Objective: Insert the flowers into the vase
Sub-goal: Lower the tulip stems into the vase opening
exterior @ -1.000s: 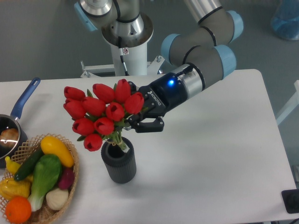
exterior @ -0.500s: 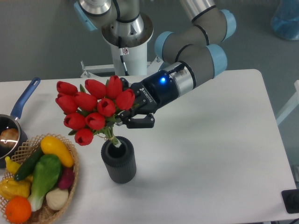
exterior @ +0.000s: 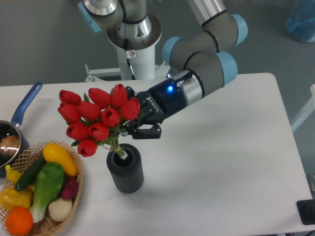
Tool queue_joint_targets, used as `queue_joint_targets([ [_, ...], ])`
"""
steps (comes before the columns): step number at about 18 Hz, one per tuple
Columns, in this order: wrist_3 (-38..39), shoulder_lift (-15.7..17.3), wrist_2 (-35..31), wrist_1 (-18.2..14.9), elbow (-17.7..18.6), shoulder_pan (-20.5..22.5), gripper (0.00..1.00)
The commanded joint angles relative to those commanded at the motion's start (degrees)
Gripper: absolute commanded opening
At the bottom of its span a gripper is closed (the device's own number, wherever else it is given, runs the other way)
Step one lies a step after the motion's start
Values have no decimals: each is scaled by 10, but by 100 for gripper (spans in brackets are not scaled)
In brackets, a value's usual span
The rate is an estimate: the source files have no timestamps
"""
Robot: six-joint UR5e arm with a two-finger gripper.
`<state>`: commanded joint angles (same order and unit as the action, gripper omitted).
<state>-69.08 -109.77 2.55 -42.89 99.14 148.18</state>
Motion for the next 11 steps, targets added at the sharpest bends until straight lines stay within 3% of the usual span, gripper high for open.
queue_joint_targets([
  [11, -32, -15, -1, -1, 27, -1, 0],
])
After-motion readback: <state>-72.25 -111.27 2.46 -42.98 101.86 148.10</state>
